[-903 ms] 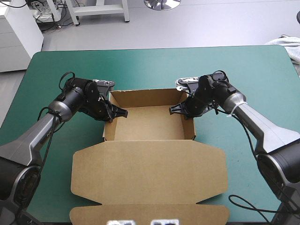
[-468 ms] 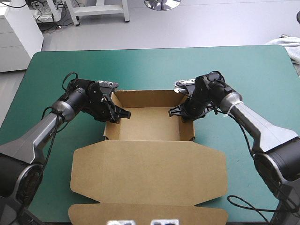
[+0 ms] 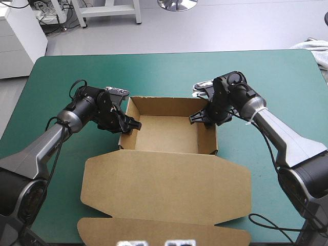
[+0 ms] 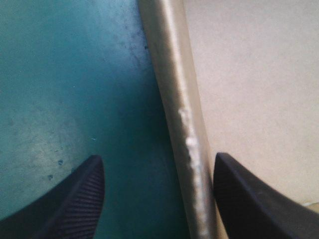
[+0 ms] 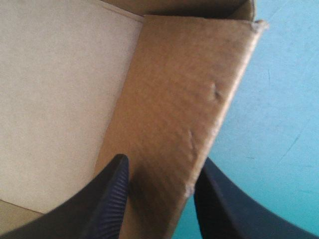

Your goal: Fold the box

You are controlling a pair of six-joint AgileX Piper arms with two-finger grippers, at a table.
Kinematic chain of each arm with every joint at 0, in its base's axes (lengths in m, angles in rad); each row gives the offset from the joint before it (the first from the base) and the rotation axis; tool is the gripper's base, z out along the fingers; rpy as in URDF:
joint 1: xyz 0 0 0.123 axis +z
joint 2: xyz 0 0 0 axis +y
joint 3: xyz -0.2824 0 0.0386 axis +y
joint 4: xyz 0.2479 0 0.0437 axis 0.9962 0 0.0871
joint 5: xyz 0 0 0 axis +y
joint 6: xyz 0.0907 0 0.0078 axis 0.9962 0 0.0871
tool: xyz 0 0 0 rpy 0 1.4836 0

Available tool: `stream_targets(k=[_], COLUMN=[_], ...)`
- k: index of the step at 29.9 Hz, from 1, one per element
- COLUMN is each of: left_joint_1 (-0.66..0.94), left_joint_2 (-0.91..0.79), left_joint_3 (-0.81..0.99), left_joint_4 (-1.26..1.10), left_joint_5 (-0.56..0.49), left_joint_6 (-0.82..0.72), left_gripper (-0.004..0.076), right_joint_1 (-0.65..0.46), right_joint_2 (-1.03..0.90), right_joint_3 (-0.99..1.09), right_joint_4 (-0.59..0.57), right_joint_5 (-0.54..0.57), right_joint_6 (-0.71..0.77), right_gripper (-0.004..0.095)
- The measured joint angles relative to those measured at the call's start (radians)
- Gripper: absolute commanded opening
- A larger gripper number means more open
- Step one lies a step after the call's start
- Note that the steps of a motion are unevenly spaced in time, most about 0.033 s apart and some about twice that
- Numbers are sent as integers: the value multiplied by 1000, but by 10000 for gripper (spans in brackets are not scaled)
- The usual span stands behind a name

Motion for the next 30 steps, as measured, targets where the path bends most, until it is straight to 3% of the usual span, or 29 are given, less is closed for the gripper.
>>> stream_targets(k=[8, 16, 21, 30], left_joint_1=[0, 0, 0, 0], left_joint_2=[-14, -78, -147, -414], left_joint_3=[-91, -351, -490, -541], left_joint_4=[10, 64, 155, 170], left_joint_5=[31, 195, 251, 252], left_joint_6=[-1, -1, -9, -27], left_gripper=[459, 440, 330, 11], right_joint_1=[0, 0, 0, 0], right_joint_2=[3, -15, -70, -195], right_joint_3=[-113, -301, -359, -367], right_joint_4=[-33, -39, -42, -46], right_joint_5=[54, 81, 82, 83], right_joint_6=[-4, -8, -8, 15], right_gripper=[409, 402, 401, 401])
